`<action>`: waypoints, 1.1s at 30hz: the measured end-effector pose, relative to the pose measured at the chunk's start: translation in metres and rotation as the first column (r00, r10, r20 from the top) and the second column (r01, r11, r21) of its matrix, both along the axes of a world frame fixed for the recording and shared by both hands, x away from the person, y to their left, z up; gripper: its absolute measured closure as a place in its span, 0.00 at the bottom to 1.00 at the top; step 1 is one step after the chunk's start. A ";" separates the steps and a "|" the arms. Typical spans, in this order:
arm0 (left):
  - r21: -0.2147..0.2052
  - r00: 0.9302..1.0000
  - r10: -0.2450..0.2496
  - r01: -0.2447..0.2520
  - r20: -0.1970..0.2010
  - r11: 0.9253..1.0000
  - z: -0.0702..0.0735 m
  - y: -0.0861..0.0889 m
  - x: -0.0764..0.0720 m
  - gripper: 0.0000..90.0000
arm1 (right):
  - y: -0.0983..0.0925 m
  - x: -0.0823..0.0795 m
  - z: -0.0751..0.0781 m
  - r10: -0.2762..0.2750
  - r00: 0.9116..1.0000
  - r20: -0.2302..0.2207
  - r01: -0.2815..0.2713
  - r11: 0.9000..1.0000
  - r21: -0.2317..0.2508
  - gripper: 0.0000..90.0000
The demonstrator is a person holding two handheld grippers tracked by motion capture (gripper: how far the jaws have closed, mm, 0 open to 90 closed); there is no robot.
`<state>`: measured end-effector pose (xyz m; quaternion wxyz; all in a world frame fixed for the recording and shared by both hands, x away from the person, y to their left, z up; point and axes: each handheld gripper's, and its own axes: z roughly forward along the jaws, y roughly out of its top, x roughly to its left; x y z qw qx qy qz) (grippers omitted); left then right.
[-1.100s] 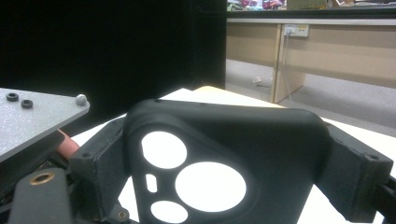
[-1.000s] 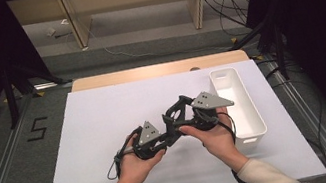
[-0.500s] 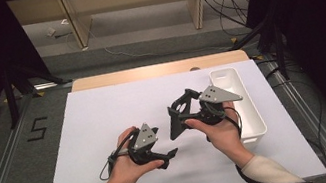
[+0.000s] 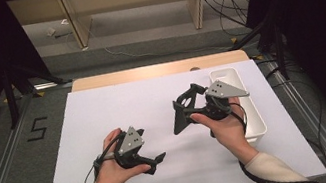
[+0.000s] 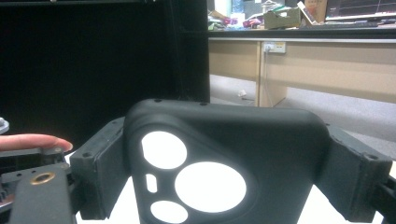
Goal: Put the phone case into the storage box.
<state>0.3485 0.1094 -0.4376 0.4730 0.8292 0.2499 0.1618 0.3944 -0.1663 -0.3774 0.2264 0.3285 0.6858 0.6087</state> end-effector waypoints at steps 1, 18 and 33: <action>-0.002 1.000 0.004 -0.004 0.000 1.000 0.000 0.003 -0.001 0.00 | -0.001 0.000 0.001 -0.005 1.000 0.001 0.005 1.000 -0.001 0.17; -0.007 1.000 0.022 -0.022 -0.003 1.000 0.000 0.014 -0.003 0.00 | -0.012 0.004 0.007 -0.037 0.999 0.012 0.037 0.999 0.000 0.17; -0.015 0.999 0.039 -0.039 0.003 0.999 0.000 0.026 -0.006 0.00 | -0.019 0.007 0.011 -0.061 0.998 0.018 0.061 0.998 0.001 0.17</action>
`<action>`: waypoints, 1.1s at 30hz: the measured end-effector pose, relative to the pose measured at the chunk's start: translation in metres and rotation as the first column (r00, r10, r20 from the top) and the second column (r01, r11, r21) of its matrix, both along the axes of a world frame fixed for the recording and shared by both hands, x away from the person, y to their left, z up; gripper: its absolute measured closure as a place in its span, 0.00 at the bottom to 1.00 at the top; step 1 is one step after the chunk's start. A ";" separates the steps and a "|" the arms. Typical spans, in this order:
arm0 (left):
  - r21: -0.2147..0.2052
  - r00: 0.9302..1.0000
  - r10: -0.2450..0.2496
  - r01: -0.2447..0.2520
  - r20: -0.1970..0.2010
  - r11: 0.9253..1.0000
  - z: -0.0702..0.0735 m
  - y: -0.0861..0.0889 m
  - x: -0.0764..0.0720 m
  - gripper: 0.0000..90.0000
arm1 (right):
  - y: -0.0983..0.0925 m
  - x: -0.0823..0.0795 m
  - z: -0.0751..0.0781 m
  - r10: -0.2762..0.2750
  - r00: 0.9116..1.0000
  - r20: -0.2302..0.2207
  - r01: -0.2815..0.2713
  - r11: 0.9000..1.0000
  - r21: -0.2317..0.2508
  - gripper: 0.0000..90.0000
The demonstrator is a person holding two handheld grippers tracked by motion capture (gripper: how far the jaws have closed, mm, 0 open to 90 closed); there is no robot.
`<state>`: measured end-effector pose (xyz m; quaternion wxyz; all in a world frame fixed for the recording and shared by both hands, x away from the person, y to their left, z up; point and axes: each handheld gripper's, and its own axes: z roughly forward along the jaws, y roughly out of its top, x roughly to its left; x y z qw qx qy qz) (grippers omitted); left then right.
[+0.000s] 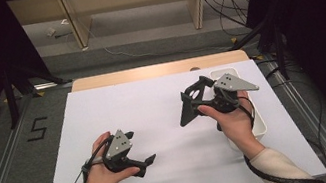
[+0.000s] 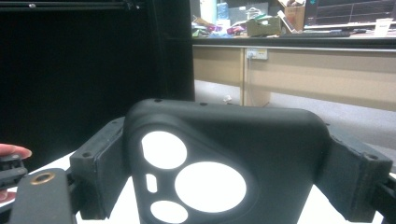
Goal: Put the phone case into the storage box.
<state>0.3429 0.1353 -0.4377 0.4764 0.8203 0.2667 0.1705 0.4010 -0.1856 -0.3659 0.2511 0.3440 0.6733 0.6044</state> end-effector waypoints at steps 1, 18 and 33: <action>-0.001 1.000 0.001 -0.001 -0.001 1.000 0.000 0.001 0.000 0.00 | -0.001 0.000 0.000 -0.003 1.000 0.002 0.003 1.000 0.000 0.17; -0.001 1.000 0.003 -0.003 0.002 1.000 0.000 0.002 -0.001 0.00 | -0.018 0.003 0.011 -0.061 0.998 0.036 0.060 0.998 0.029 0.17; -0.004 1.000 -0.003 0.003 0.006 1.000 -0.001 0.001 -0.001 0.00 | -0.038 0.006 0.022 -0.111 0.992 0.061 0.108 0.992 0.060 0.17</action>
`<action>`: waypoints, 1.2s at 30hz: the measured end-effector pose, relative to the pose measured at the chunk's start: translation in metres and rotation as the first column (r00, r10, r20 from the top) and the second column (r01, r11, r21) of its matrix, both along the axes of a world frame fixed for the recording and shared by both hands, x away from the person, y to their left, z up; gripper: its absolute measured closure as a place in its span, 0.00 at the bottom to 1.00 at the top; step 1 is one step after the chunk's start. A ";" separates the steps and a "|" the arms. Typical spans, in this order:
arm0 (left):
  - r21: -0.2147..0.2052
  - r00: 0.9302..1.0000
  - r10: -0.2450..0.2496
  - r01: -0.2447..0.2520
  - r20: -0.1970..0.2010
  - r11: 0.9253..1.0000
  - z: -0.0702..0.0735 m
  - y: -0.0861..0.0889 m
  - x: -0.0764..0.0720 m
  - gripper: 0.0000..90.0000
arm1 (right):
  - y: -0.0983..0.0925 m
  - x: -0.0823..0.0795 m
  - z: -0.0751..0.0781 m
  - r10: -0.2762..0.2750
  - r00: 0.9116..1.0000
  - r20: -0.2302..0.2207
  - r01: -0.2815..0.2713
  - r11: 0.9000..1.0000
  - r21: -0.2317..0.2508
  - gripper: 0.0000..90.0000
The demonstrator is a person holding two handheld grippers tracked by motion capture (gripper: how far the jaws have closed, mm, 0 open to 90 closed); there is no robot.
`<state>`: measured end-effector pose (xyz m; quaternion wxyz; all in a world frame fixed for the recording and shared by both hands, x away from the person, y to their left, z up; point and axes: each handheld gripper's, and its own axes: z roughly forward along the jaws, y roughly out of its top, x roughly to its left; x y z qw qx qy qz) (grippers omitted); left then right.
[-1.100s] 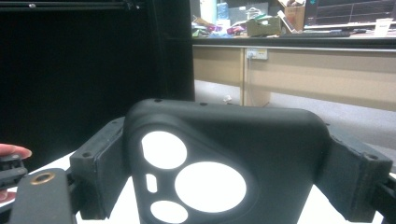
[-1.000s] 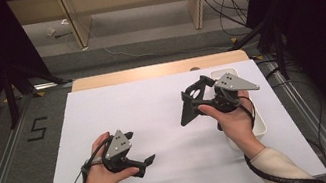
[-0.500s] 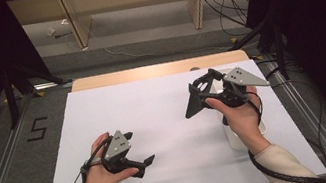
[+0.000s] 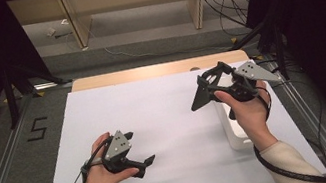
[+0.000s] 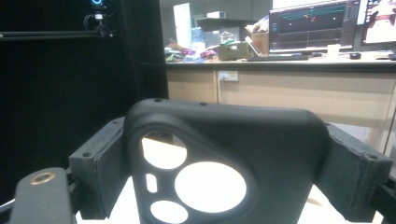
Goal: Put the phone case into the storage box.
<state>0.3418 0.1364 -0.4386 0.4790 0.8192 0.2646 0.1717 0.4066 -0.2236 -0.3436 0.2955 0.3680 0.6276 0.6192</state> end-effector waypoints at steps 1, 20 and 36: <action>-0.001 1.000 -0.001 0.001 -0.001 1.000 0.000 0.000 0.000 0.00 | -0.002 0.000 0.001 -0.006 1.000 -0.001 0.006 1.000 0.000 0.17; -0.003 1.000 -0.001 0.001 0.001 1.000 -0.001 0.000 0.000 0.00 | -0.020 0.004 0.005 -0.061 0.998 0.011 0.061 0.998 0.013 0.17; -0.001 1.000 0.002 -0.002 0.007 1.000 0.000 0.001 0.000 0.00 | -0.031 0.005 0.007 -0.094 0.995 0.019 0.094 0.995 0.016 0.17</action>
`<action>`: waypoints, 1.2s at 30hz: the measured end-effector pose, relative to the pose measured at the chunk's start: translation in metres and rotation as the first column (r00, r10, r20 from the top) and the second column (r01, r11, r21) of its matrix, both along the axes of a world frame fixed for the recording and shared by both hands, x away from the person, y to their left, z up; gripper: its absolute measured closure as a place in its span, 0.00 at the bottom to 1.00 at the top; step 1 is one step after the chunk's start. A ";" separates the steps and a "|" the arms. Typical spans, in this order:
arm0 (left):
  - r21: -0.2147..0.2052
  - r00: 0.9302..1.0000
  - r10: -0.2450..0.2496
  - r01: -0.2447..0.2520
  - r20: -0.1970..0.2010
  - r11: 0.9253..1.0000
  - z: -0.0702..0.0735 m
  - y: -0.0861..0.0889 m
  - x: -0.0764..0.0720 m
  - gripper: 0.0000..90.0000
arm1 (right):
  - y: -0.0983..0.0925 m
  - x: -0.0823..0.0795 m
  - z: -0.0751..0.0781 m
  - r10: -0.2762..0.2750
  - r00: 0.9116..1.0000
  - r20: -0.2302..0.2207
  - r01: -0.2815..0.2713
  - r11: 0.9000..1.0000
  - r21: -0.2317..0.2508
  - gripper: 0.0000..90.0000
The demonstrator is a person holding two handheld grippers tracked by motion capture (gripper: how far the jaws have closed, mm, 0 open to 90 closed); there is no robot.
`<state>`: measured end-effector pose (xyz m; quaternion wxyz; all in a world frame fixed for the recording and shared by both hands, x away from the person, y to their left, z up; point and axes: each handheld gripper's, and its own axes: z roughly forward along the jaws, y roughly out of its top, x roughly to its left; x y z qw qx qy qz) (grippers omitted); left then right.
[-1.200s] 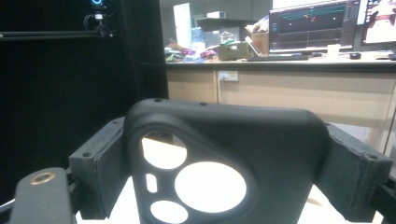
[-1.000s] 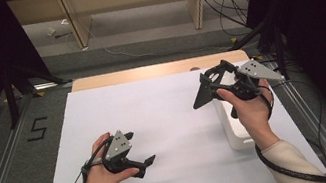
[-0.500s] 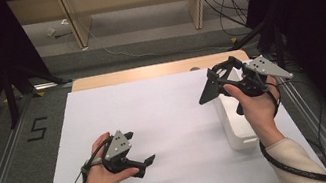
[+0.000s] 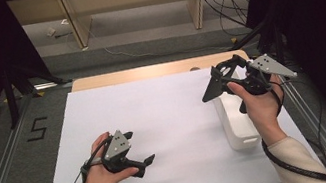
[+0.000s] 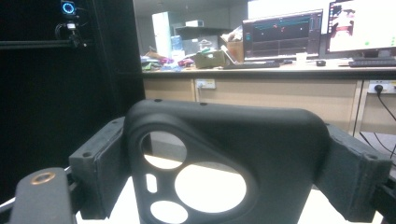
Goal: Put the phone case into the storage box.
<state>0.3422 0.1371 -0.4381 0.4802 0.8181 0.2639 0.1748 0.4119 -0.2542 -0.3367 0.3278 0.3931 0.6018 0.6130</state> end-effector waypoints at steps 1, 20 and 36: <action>0.000 1.000 -0.002 0.002 0.001 1.000 0.000 0.000 0.000 0.00 | 0.000 0.000 0.000 -0.001 1.000 0.000 0.001 1.000 -0.001 0.17; -0.003 1.000 0.005 -0.005 0.005 1.000 0.001 0.001 0.000 0.00 | -0.010 0.001 0.001 -0.033 0.999 0.002 0.033 0.999 -0.001 0.17; -0.002 1.000 0.008 -0.008 0.007 1.000 0.002 0.001 0.000 0.00 | -0.020 0.003 0.000 -0.066 0.998 0.001 0.066 0.998 0.003 0.17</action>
